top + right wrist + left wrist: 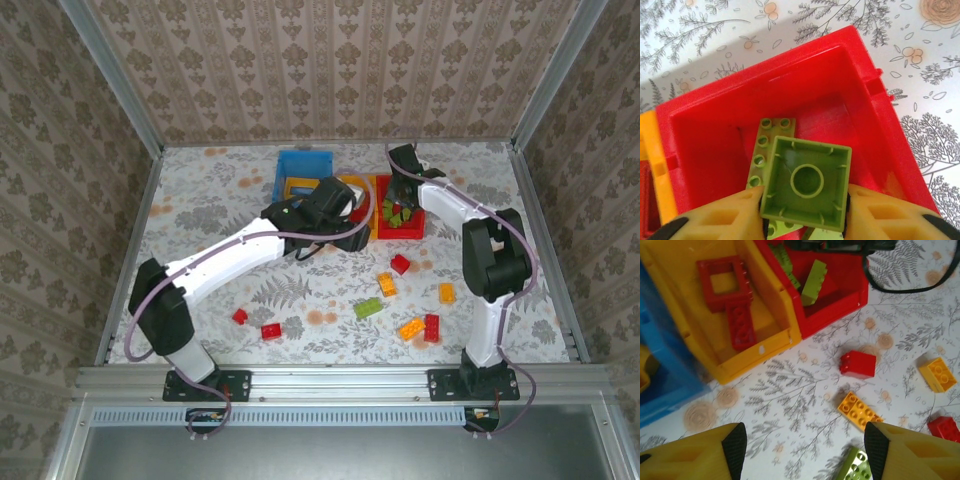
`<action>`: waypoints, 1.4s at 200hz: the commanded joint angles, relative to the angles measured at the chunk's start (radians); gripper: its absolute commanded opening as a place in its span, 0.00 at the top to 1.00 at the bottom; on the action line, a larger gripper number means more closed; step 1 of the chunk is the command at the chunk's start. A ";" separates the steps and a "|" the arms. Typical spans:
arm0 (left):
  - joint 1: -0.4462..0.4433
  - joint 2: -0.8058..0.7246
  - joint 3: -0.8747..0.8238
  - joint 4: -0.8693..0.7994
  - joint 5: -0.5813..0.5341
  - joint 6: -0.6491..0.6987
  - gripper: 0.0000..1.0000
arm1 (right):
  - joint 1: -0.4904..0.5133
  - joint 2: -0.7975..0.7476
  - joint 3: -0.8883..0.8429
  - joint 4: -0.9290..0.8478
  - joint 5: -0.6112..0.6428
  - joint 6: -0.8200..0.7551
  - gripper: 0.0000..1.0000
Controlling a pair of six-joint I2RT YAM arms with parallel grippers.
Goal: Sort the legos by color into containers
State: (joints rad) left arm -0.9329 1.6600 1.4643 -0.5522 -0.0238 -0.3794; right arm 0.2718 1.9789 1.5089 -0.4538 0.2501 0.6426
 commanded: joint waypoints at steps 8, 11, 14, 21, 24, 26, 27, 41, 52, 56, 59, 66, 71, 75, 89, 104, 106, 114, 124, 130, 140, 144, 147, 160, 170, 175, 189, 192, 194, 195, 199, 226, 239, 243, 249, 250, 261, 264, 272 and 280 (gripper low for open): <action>-0.022 0.041 0.050 0.011 0.023 0.037 0.34 | -0.008 0.028 0.063 -0.079 -0.042 0.011 0.44; -0.023 0.045 0.050 0.010 0.024 0.037 0.34 | -0.009 0.026 0.062 -0.078 -0.042 0.011 0.43; -0.025 0.048 0.050 0.009 0.024 0.038 0.34 | -0.008 0.024 0.063 -0.078 -0.042 0.011 0.42; -0.026 0.055 0.048 0.008 0.030 0.037 0.33 | -0.008 0.020 0.063 -0.078 -0.044 0.010 0.39; -0.027 0.058 0.047 0.006 0.031 0.037 0.33 | -0.009 0.017 0.061 -0.078 -0.046 0.009 0.39; -0.029 0.061 0.046 0.005 0.032 0.037 0.33 | -0.008 0.014 0.061 -0.078 -0.047 0.009 0.38; -0.029 0.063 0.046 0.005 0.033 0.037 0.33 | -0.009 0.013 0.061 -0.078 -0.048 0.008 0.38; -0.034 0.077 0.043 -0.002 0.042 0.033 0.32 | -0.008 -0.009 0.061 -0.078 -0.052 0.006 0.36; -0.038 0.091 0.043 -0.003 0.055 0.030 0.32 | -0.008 -0.036 0.059 -0.105 -0.054 0.005 0.35; -0.040 0.096 0.042 -0.004 0.059 0.029 0.32 | -0.008 -0.049 0.055 -0.108 -0.053 0.004 0.35; -0.041 0.100 0.045 -0.005 0.062 0.028 0.31 | -0.008 -0.061 0.054 -0.109 -0.052 0.005 0.35; -0.045 0.115 0.050 -0.008 0.075 0.024 0.31 | -0.008 -0.089 0.044 -0.110 -0.052 0.003 0.35; -0.049 0.127 0.056 -0.014 0.086 0.023 0.31 | -0.007 -0.114 0.035 -0.108 -0.052 -0.002 0.35; -0.050 0.139 0.063 -0.020 0.092 0.023 0.31 | -0.004 -0.136 0.025 -0.106 -0.050 -0.007 0.35; -0.069 0.190 0.099 -0.047 0.115 0.028 0.31 | 0.000 -0.224 -0.029 -0.102 -0.031 -0.029 0.35; -0.096 0.253 0.152 -0.096 0.125 0.031 0.30 | 0.001 -0.336 -0.114 -0.105 -0.014 -0.042 0.34; -0.100 0.263 0.159 -0.103 0.126 0.028 0.30 | 0.002 -0.352 -0.126 -0.106 -0.013 -0.043 0.34; -0.111 0.298 0.187 -0.127 0.133 0.012 0.30 | 0.001 -0.418 -0.176 -0.113 -0.005 -0.052 0.32; -0.120 0.337 0.216 -0.149 0.150 -0.023 0.30 | 0.000 -0.504 -0.239 -0.122 -0.002 -0.068 0.29; -0.124 0.359 0.231 -0.162 0.154 -0.054 0.30 | 0.000 -0.558 -0.275 -0.130 -0.003 -0.078 0.28; -0.126 0.391 0.248 -0.183 0.163 -0.118 0.29 | -0.002 -0.655 -0.327 -0.151 0.003 -0.094 0.24; -0.125 0.402 0.254 -0.189 0.171 -0.141 0.29 | -0.001 -0.681 -0.340 -0.160 0.005 -0.099 0.24; -0.125 0.410 0.257 -0.194 0.173 -0.159 0.28 | -0.002 -0.705 -0.353 -0.171 0.010 -0.102 0.23; -0.125 0.440 0.274 -0.215 0.190 -0.233 0.26 | -0.007 -0.807 -0.402 -0.223 0.028 -0.110 0.19; -0.124 0.464 0.293 -0.237 0.200 -0.273 0.25 | -0.017 -0.875 -0.433 -0.261 0.030 -0.115 0.18; -0.125 0.477 0.304 -0.251 0.204 -0.295 0.24 | -0.020 -0.907 -0.445 -0.278 0.028 -0.120 0.17; -0.126 0.505 0.329 -0.277 0.217 -0.343 0.22 | -0.026 -0.976 -0.472 -0.323 0.023 -0.130 0.16; -0.128 0.510 0.336 -0.284 0.222 -0.351 0.20 | -0.026 -0.987 -0.474 -0.335 0.021 -0.133 0.16; -0.127 0.515 0.338 -0.287 0.224 -0.358 0.19 | -0.026 -0.994 -0.477 -0.340 0.021 -0.133 0.16; -0.128 0.517 0.340 -0.288 0.225 -0.361 0.19 | -0.025 -0.998 -0.477 -0.344 0.021 -0.133 0.16; -0.127 0.527 0.351 -0.297 0.228 -0.370 0.19 | -0.026 -1.010 -0.483 -0.355 0.019 -0.136 0.15; -0.134 0.580 0.411 -0.342 0.237 -0.421 0.18 | -0.029 -1.068 -0.502 -0.399 0.012 -0.149 0.15; -0.137 0.617 0.453 -0.382 0.237 -0.435 0.19 | -0.031 -1.086 -0.500 -0.410 0.011 -0.154 0.15; -0.138 0.629 0.465 -0.398 0.235 -0.440 0.20 | -0.031 -1.091 -0.498 -0.414 0.009 -0.156 0.15; -0.138 0.643 0.483 -0.416 0.231 -0.444 0.21 | -0.032 -1.098 -0.496 -0.419 0.008 -0.159 0.15; -0.138 0.644 0.484 -0.417 0.231 -0.445 0.21 | -0.032 -1.099 -0.495 -0.420 0.007 -0.160 0.15; -0.139 0.661 0.493 -0.422 0.229 -0.454 0.23 | -0.032 -1.108 -0.491 -0.425 -0.001 -0.166 0.15; -0.139 0.662 0.493 -0.418 0.229 -0.457 0.24 | -0.032 -1.111 -0.491 -0.427 -0.002 -0.168 0.15; -0.139 0.671 0.495 -0.411 0.230 -0.461 0.26 | -0.032 -1.116 -0.488 -0.433 -0.008 -0.171 0.15; -0.140 0.681 0.503 -0.409 0.227 -0.463 0.28 | -0.032 -1.122 -0.487 -0.438 -0.011 -0.172 0.15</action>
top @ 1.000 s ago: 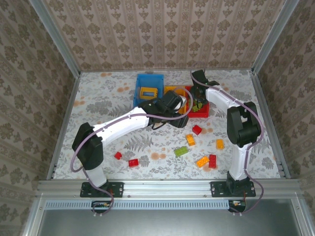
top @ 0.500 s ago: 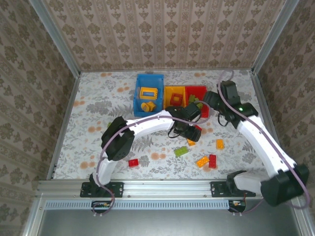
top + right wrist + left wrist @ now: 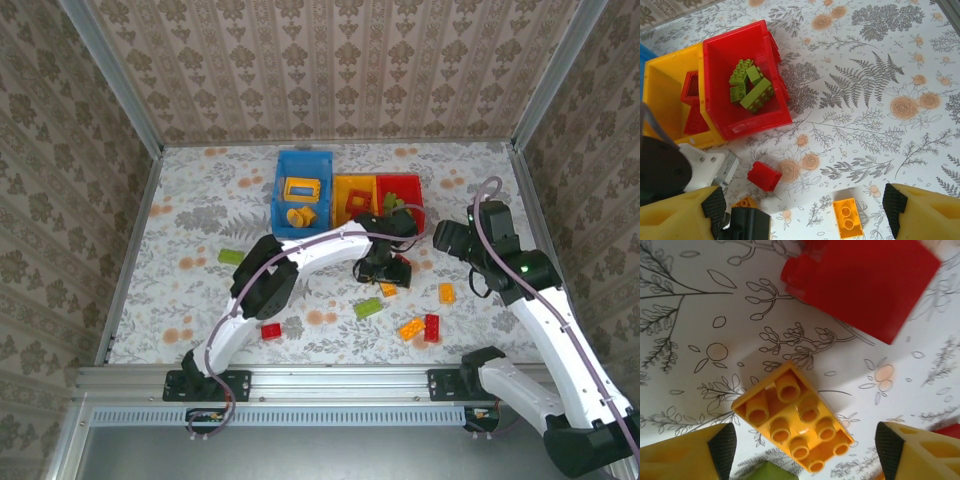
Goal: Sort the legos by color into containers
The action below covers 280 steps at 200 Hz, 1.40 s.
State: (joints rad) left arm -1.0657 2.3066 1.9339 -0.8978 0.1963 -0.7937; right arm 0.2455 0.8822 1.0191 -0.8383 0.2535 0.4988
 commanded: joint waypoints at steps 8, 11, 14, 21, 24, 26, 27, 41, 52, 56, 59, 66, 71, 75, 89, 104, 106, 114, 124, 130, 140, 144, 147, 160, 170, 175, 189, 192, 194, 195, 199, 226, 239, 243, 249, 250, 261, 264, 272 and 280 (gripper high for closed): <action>-0.007 0.047 0.049 -0.073 0.003 -0.047 0.30 | -0.005 -0.031 0.003 -0.060 -0.018 -0.029 0.15; -0.007 0.054 0.055 -0.079 0.001 -0.047 0.31 | -0.006 -0.032 0.003 -0.061 -0.020 -0.028 0.15; -0.007 0.059 0.061 -0.085 -0.002 -0.046 0.32 | -0.006 -0.036 0.003 -0.065 -0.020 -0.028 0.15; -0.007 0.067 0.069 -0.092 -0.006 -0.044 0.35 | -0.006 -0.041 0.003 -0.070 -0.023 -0.027 0.15; -0.007 0.069 0.071 -0.093 -0.009 -0.041 0.37 | -0.006 -0.044 0.002 -0.072 -0.023 -0.026 0.15; -0.007 0.069 0.072 -0.093 -0.010 -0.042 0.38 | -0.006 -0.046 0.001 -0.073 -0.025 -0.026 0.15; -0.008 0.070 0.071 -0.094 -0.012 -0.041 0.39 | -0.005 -0.046 0.001 -0.074 -0.025 -0.026 0.15; -0.010 0.064 0.069 -0.089 -0.032 -0.037 0.51 | -0.006 -0.058 0.000 -0.080 -0.034 -0.024 0.16; -0.013 0.052 0.064 -0.089 -0.052 -0.030 0.60 | -0.006 -0.065 -0.003 -0.084 -0.046 -0.028 0.17; -0.013 0.045 0.061 -0.091 -0.063 -0.027 0.63 | -0.006 -0.066 -0.002 -0.082 -0.053 -0.030 0.17; -0.014 0.037 0.058 -0.092 -0.072 -0.025 0.65 | -0.005 -0.067 -0.002 -0.083 -0.059 -0.033 0.18; -0.015 0.016 0.045 -0.095 -0.097 -0.020 0.68 | -0.006 -0.070 -0.005 -0.077 -0.076 -0.043 0.18; -0.014 -0.003 0.033 -0.095 -0.121 -0.014 0.69 | -0.006 -0.073 -0.008 -0.072 -0.090 -0.048 0.19; -0.013 -0.021 0.020 -0.096 -0.137 -0.012 0.69 | -0.006 -0.074 -0.010 -0.068 -0.101 -0.055 0.20; 0.000 -0.102 -0.042 -0.092 -0.196 -0.005 0.71 | -0.005 -0.086 -0.028 -0.041 -0.154 -0.075 0.21; 0.031 -0.202 -0.130 -0.079 -0.238 0.000 0.72 | 0.005 -0.112 -0.069 0.035 -0.265 -0.102 0.24; 0.037 -0.216 -0.141 -0.078 -0.244 0.001 0.72 | 0.009 -0.116 -0.077 0.050 -0.282 -0.106 0.24; 0.063 -0.269 -0.184 -0.081 -0.263 0.003 0.72 | 0.032 -0.135 -0.109 0.112 -0.344 -0.115 0.24; 0.099 -0.332 -0.232 -0.079 -0.282 0.013 0.72 | 0.082 -0.152 -0.148 0.185 -0.382 -0.112 0.24; 0.123 -0.366 -0.254 -0.081 -0.294 0.025 0.72 | 0.119 -0.155 -0.166 0.226 -0.387 -0.113 0.24; 0.167 -0.410 -0.275 -0.086 -0.306 0.045 0.72 | 0.196 -0.148 -0.188 0.288 -0.382 -0.117 0.23; 0.189 -0.426 -0.282 -0.086 -0.310 0.057 0.72 | 0.228 -0.140 -0.193 0.310 -0.378 -0.120 0.23; 0.202 -0.437 -0.286 -0.087 -0.314 0.067 0.72 | 0.252 -0.132 -0.196 0.338 -0.375 -0.122 0.23; 0.271 -0.465 -0.294 -0.077 -0.313 0.109 0.72 | 0.338 -0.084 -0.204 0.419 -0.351 -0.130 0.22; 0.328 -0.470 -0.285 -0.066 -0.299 0.141 0.72 | 0.395 -0.033 -0.202 0.478 -0.341 -0.131 0.22; 0.353 -0.468 -0.278 -0.058 -0.286 0.158 0.72 | 0.415 -0.007 -0.198 0.509 -0.340 -0.128 0.22; 0.415 -0.448 -0.242 -0.021 -0.249 0.214 0.71 | 0.449 0.078 -0.184 0.584 -0.349 -0.109 0.21; 0.428 -0.440 -0.230 -0.015 -0.242 0.222 0.71 | 0.453 0.094 -0.180 0.603 -0.353 -0.104 0.21; 0.436 -0.434 -0.224 -0.012 -0.238 0.225 0.71 | 0.456 0.110 -0.177 0.618 -0.357 -0.098 0.21; 0.440 -0.431 -0.219 -0.010 -0.235 0.235 0.71 | 0.456 0.110 -0.177 0.618 -0.357 -0.098 0.21; 0.453 -0.417 -0.204 0.002 -0.225 0.247 0.71 | 0.460 0.133 -0.173 0.640 -0.364 -0.089 0.21; 0.523 -0.295 -0.064 0.039 -0.136 0.315 0.71 | 0.473 0.268 -0.108 0.720 -0.388 -0.070 0.21; 0.543 -0.233 -0.003 0.048 -0.100 0.331 0.71 | 0.478 0.321 -0.063 0.715 -0.387 -0.074 0.20; 0.547 -0.216 0.015 0.049 -0.089 0.333 0.71 | 0.479 0.334 -0.052 0.713 -0.388 -0.075 0.20; 0.555 -0.192 0.038 0.052 -0.075 0.333 0.71 | 0.480 0.350 -0.038 0.709 -0.390 -0.077 0.20; 0.556 -0.188 0.042 0.052 -0.072 0.333 0.71 | 0.480 0.352 -0.034 0.709 -0.389 -0.076 0.20; 0.566 -0.150 0.076 0.051 -0.053 0.331 0.71 | 0.480 0.373 -0.014 0.700 -0.383 -0.076 0.20; 0.568 -0.140 0.083 0.051 -0.050 0.330 0.71 | 0.480 0.378 -0.010 0.698 -0.380 -0.077 0.20; 0.573 -0.118 0.101 0.046 -0.039 0.329 0.71 | 0.480 0.386 -0.002 0.693 -0.374 -0.075 0.20; 0.577 -0.102 0.108 0.051 -0.028 0.326 0.70 | 0.480 0.392 0.002 0.690 -0.368 -0.072 0.20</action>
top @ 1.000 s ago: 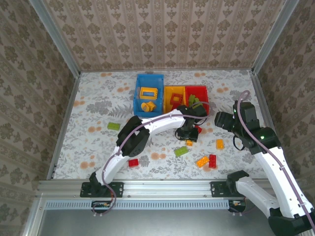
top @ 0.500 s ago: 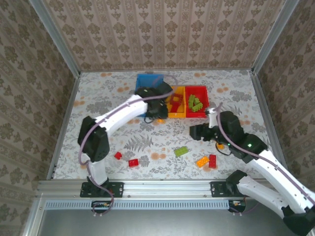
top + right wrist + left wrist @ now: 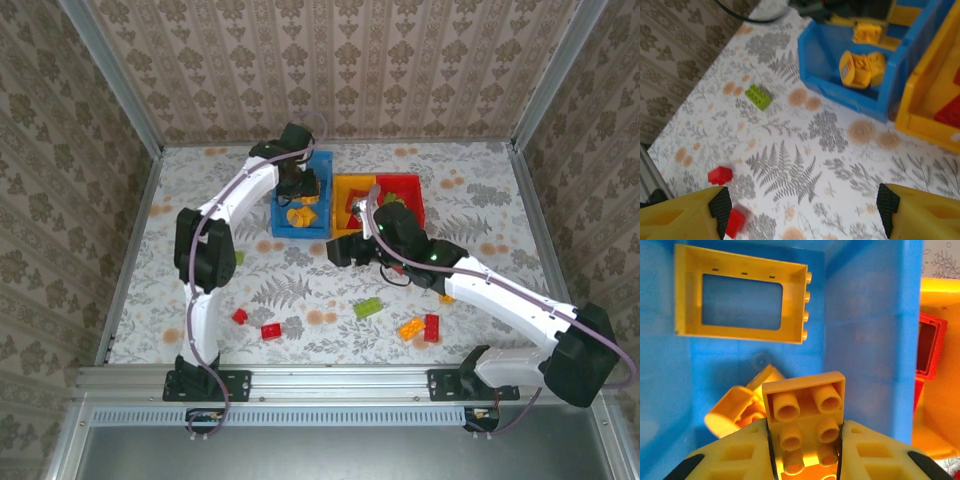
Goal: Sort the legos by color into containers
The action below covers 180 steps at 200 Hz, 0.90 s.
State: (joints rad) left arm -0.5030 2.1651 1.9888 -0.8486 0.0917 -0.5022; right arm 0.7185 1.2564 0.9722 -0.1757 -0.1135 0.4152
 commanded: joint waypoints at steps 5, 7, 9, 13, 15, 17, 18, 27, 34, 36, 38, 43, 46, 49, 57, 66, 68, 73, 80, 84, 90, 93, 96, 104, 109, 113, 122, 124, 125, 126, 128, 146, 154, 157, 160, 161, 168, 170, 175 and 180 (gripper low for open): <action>0.016 0.047 0.051 0.007 0.086 0.032 0.69 | 0.006 0.021 0.049 0.027 0.001 0.013 0.20; 0.018 0.050 0.051 0.008 0.090 0.031 0.68 | 0.007 0.022 0.049 0.028 0.001 0.013 0.20; 0.017 0.050 0.049 0.011 0.093 0.031 0.67 | 0.007 0.023 0.050 0.027 0.002 0.014 0.20; 0.020 0.057 0.047 0.014 0.101 0.029 0.66 | 0.006 0.024 0.049 0.028 0.003 0.017 0.20; 0.020 0.059 0.045 0.016 0.104 0.028 0.65 | 0.006 0.026 0.050 0.028 0.004 0.017 0.20; 0.021 0.061 0.043 0.019 0.108 0.027 0.63 | 0.007 0.026 0.050 0.030 0.004 0.017 0.20; 0.021 0.062 0.043 0.020 0.110 0.028 0.63 | 0.007 0.026 0.049 0.029 0.004 0.018 0.19; 0.022 0.069 0.038 0.023 0.123 0.024 0.59 | 0.006 0.031 0.051 0.028 0.006 0.019 0.19; 0.021 0.073 0.035 0.024 0.127 0.025 0.55 | 0.006 0.036 0.049 0.027 0.008 0.020 0.19; 0.022 0.073 0.033 0.024 0.129 0.025 0.53 | 0.006 0.038 0.049 0.027 0.008 0.021 0.19; 0.021 0.073 0.032 0.023 0.130 0.025 0.52 | 0.006 0.039 0.050 0.026 0.009 0.021 0.19; 0.021 0.072 0.030 0.022 0.131 0.025 0.50 | 0.007 0.042 0.051 0.026 0.009 0.020 0.19; 0.021 0.072 0.028 0.023 0.131 0.025 0.49 | 0.007 0.044 0.051 0.025 0.010 0.019 0.19; 0.022 0.069 0.025 0.022 0.131 0.025 0.48 | 0.006 0.047 0.051 0.024 0.011 0.019 0.19; 0.024 0.064 0.021 0.019 0.127 0.025 0.46 | 0.006 0.050 0.051 0.024 0.012 0.018 0.18; 0.027 0.050 0.014 0.015 0.121 0.025 0.43 | 0.007 0.055 0.051 0.024 0.015 0.013 0.18; 0.026 0.047 0.012 0.013 0.120 0.024 0.43 | 0.007 0.055 0.051 0.024 0.015 0.012 0.18; 0.027 0.037 0.006 0.013 0.116 0.024 0.41 | 0.007 0.058 0.051 0.023 0.017 0.008 0.18; 0.030 0.020 -0.004 0.013 0.109 0.021 0.41 | 0.007 0.059 0.052 0.021 0.020 0.003 0.17; 0.032 0.010 -0.010 0.013 0.106 0.021 0.41 | 0.007 0.060 0.051 0.020 0.020 0.001 0.17; 0.033 -0.005 -0.019 0.013 0.101 0.017 0.41 | 0.007 0.063 0.050 0.019 0.021 -0.005 0.17; 0.034 -0.013 -0.022 0.011 0.098 0.015 0.41 | 0.007 0.064 0.049 0.019 0.021 -0.009 0.17; 0.036 -0.021 -0.026 0.009 0.096 0.015 0.41 | 0.006 0.065 0.050 0.019 0.021 -0.012 0.17; 0.035 -0.044 -0.035 0.004 0.088 0.012 0.41 | 0.007 0.069 0.049 0.019 0.021 -0.018 0.17; 0.037 -0.060 -0.040 0.001 0.080 0.011 0.41 | 0.007 0.069 0.051 0.018 0.021 -0.022 0.17; 0.037 -0.072 -0.048 0.000 0.074 0.009 0.41 | 0.007 0.071 0.048 0.019 0.021 -0.025 0.17; 0.036 -0.105 -0.066 0.000 0.064 0.006 0.41 | 0.007 0.075 0.048 0.018 0.019 -0.037 0.17; 0.037 -0.112 -0.070 0.001 0.062 0.003 0.41 | 0.007 0.077 0.048 0.017 0.019 -0.039 0.18; 0.038 -0.116 -0.073 0.001 0.060 0.003 0.41 | 0.006 0.078 0.048 0.016 0.019 -0.041 0.18; 0.037 -0.120 -0.075 0.001 0.059 0.002 0.42 | 0.007 0.078 0.049 0.015 0.019 -0.042 0.17; 0.036 -0.129 -0.080 0.000 0.059 0.002 0.42 | 0.008 0.079 0.048 0.014 0.018 -0.046 0.17; 0.037 -0.202 -0.135 0.018 0.062 -0.017 0.45 | 0.019 0.091 0.046 -0.002 0.021 -0.089 0.18; 0.035 -0.237 -0.166 0.033 0.074 -0.028 0.47 | 0.024 0.095 0.040 -0.001 0.021 -0.100 0.19; 0.036 -0.252 -0.179 0.037 0.075 -0.035 0.48 | 0.028 0.097 0.037 -0.002 0.020 -0.105 0.19; 0.035 -0.266 -0.192 0.043 0.077 -0.039 0.48 | 0.032 0.099 0.036 -0.001 0.020 -0.110 0.19; 0.035 -0.272 -0.196 0.045 0.078 -0.041 0.48 | 0.033 0.100 0.035 -0.002 0.018 -0.112 0.19; 0.034 -0.313 -0.231 0.061 0.076 -0.055 0.50 | 0.047 0.107 0.032 -0.002 0.018 -0.130 0.19; 0.034 -0.325 -0.244 0.064 0.076 -0.059 0.50 | 0.053 0.111 0.032 -0.003 0.018 -0.137 0.19; 0.032 -0.359 -0.271 0.070 0.068 -0.070 0.50 | 0.069 0.120 0.032 -0.005 0.020 -0.152 0.19; 0.032 -0.390 -0.299 0.074 0.055 -0.079 0.50 | 0.084 0.127 0.035 -0.005 0.017 -0.166 0.19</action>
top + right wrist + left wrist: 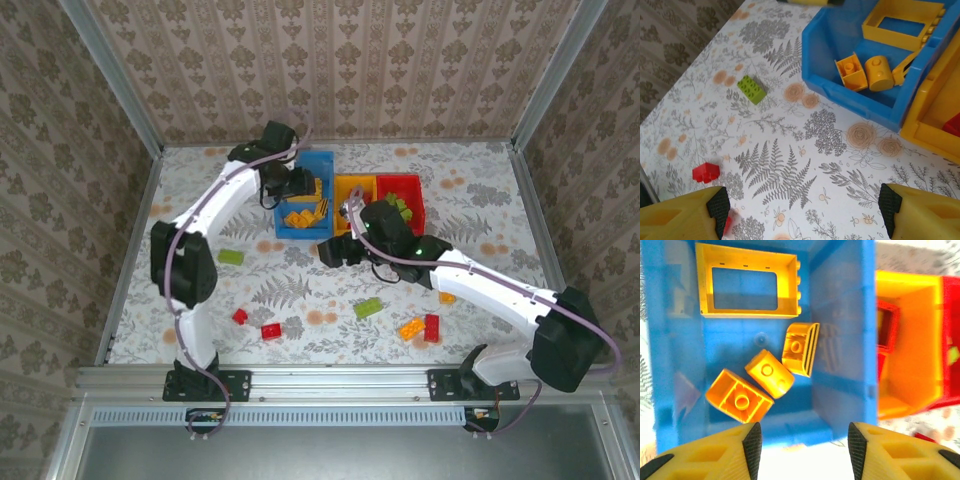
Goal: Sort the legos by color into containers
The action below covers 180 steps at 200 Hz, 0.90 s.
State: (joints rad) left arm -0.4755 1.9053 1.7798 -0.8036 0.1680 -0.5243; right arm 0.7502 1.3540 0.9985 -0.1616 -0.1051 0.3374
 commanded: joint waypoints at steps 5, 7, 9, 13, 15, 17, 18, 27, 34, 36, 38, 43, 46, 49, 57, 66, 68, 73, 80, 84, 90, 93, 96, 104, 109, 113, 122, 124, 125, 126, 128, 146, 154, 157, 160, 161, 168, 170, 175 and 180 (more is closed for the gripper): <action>0.005 -0.169 -0.116 0.027 -0.037 -0.066 0.50 | 0.068 0.056 0.013 -0.019 0.004 -0.103 0.19; 0.006 -0.184 -0.129 0.026 -0.045 -0.071 0.51 | 0.075 0.067 0.016 -0.019 0.004 -0.109 0.19; 0.008 -0.199 -0.140 0.026 -0.051 -0.074 0.50 | 0.082 0.074 0.019 -0.017 0.004 -0.114 0.18; 0.008 -0.230 -0.164 0.021 -0.069 -0.082 0.50 | 0.097 0.092 0.025 -0.015 0.002 -0.122 0.18; 0.009 -0.242 -0.177 0.019 -0.074 -0.086 0.50 | 0.103 0.103 0.029 -0.013 -0.001 -0.128 0.18; 0.011 -0.259 -0.188 0.017 -0.082 -0.091 0.50 | 0.111 0.113 0.032 -0.009 -0.005 -0.130 0.18; 0.011 -0.268 -0.195 0.014 -0.088 -0.092 0.50 | 0.114 0.119 0.035 -0.007 -0.007 -0.131 0.18; 0.013 -0.345 -0.254 -0.003 -0.131 -0.115 0.50 | 0.139 0.173 0.051 0.016 -0.017 -0.136 0.18; 0.013 -0.406 -0.303 -0.012 -0.156 -0.130 0.50 | 0.153 0.210 0.063 0.039 -0.024 -0.134 0.18; 0.013 -0.423 -0.315 -0.013 -0.161 -0.133 0.50 | 0.158 0.224 0.067 0.047 -0.024 -0.133 0.18; 0.025 -0.441 -0.335 -0.014 -0.166 -0.139 0.50 | 0.161 0.235 0.070 0.057 -0.026 -0.131 0.18; 0.045 -0.484 -0.370 -0.019 -0.173 -0.147 0.49 | 0.171 0.271 0.081 0.085 -0.030 -0.128 0.18; 0.046 -0.509 -0.398 -0.022 -0.179 -0.150 0.49 | 0.174 0.290 0.087 0.103 -0.033 -0.127 0.18; 0.047 -0.536 -0.421 -0.026 -0.186 -0.156 0.49 | 0.179 0.313 0.096 0.119 -0.036 -0.127 0.17; 0.050 -0.602 -0.479 -0.041 -0.202 -0.167 0.49 | 0.190 0.369 0.121 0.160 -0.038 -0.124 0.17; 0.054 -0.671 -0.542 -0.060 -0.218 -0.179 0.49 | 0.203 0.436 0.160 0.193 -0.041 -0.126 0.17; 0.054 -0.685 -0.555 -0.063 -0.222 -0.181 0.49 | 0.205 0.454 0.171 0.199 -0.043 -0.126 0.17; 0.055 -0.724 -0.588 -0.082 -0.233 -0.197 0.49 | 0.209 0.490 0.198 0.210 -0.047 -0.130 0.17; 0.058 -0.781 -0.636 -0.097 -0.240 -0.214 0.49 | 0.215 0.543 0.237 0.223 -0.053 -0.136 0.17; 0.060 -0.809 -0.661 -0.105 -0.240 -0.224 0.48 | 0.218 0.570 0.259 0.226 -0.047 -0.133 0.17; 0.061 -0.855 -0.695 -0.119 -0.239 -0.240 0.48 | 0.221 0.609 0.294 0.233 -0.039 -0.130 0.17; 0.061 -0.874 -0.710 -0.124 -0.239 -0.245 0.48 | 0.222 0.629 0.312 0.234 -0.034 -0.126 0.17; 0.063 -0.894 -0.722 -0.133 -0.240 -0.253 0.48 | 0.224 0.650 0.328 0.234 -0.027 -0.123 0.17; 0.064 -0.948 -0.755 -0.157 -0.245 -0.270 0.48 | 0.225 0.699 0.372 0.234 -0.013 -0.114 0.17; 0.064 -0.978 -0.773 -0.175 -0.249 -0.281 0.48 | 0.227 0.728 0.399 0.232 -0.007 -0.112 0.17; 0.065 -1.002 -0.784 -0.189 -0.254 -0.288 0.47 | 0.228 0.750 0.422 0.225 0.001 -0.110 0.17; 0.064 -1.048 -0.803 -0.215 -0.264 -0.298 0.47 | 0.230 0.794 0.478 0.199 0.022 -0.116 0.17; 0.064 -1.056 -0.807 -0.218 -0.265 -0.302 0.47 | 0.230 0.805 0.492 0.191 0.025 -0.117 0.17; 0.064 -1.063 -0.807 -0.224 -0.266 -0.303 0.47 | 0.231 0.811 0.498 0.188 0.028 -0.118 0.17; 0.064 -1.067 -0.810 -0.226 -0.267 -0.304 0.47 | 0.231 0.815 0.504 0.185 0.030 -0.118 0.17; 0.064 -1.077 -0.814 -0.230 -0.267 -0.305 0.47 | 0.231 0.826 0.517 0.178 0.032 -0.119 0.17; 0.070 -1.141 -0.838 -0.258 -0.251 -0.306 0.46 | 0.234 0.914 0.627 0.104 0.065 -0.128 0.17; 0.073 -1.160 -0.841 -0.272 -0.246 -0.307 0.46 | 0.235 0.953 0.678 0.066 0.074 -0.130 0.17; 0.074 -1.167 -0.842 -0.278 -0.246 -0.307 0.46 | 0.235 0.967 0.696 0.051 0.080 -0.130 0.17; 0.076 -1.174 -0.842 -0.285 -0.246 -0.307 0.46 | 0.236 0.982 0.716 0.036 0.088 -0.130 0.17; 0.076 -1.175 -0.842 -0.287 -0.246 -0.307 0.46 | 0.236 0.991 0.729 0.024 0.093 -0.131 0.17; 0.078 -1.192 -0.842 -0.298 -0.245 -0.305 0.46 | 0.237 1.018 0.764 -0.002 0.104 -0.133 0.17; 0.078 -1.196 -0.841 -0.301 -0.245 -0.304 0.46 | 0.238 1.026 0.778 -0.012 0.105 -0.133 0.17; 0.080 -1.207 -0.838 -0.307 -0.244 -0.299 0.46 | 0.238 1.048 0.803 -0.033 0.112 -0.133 0.17; 0.082 -1.217 -0.834 -0.315 -0.244 -0.296 0.46 | 0.239 1.069 0.832 -0.052 0.120 -0.132 0.18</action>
State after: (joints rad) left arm -0.4053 0.7288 0.9489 -1.0492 -0.0658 -0.8021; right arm 0.9810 2.3356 1.7134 -0.0711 -0.0517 0.2218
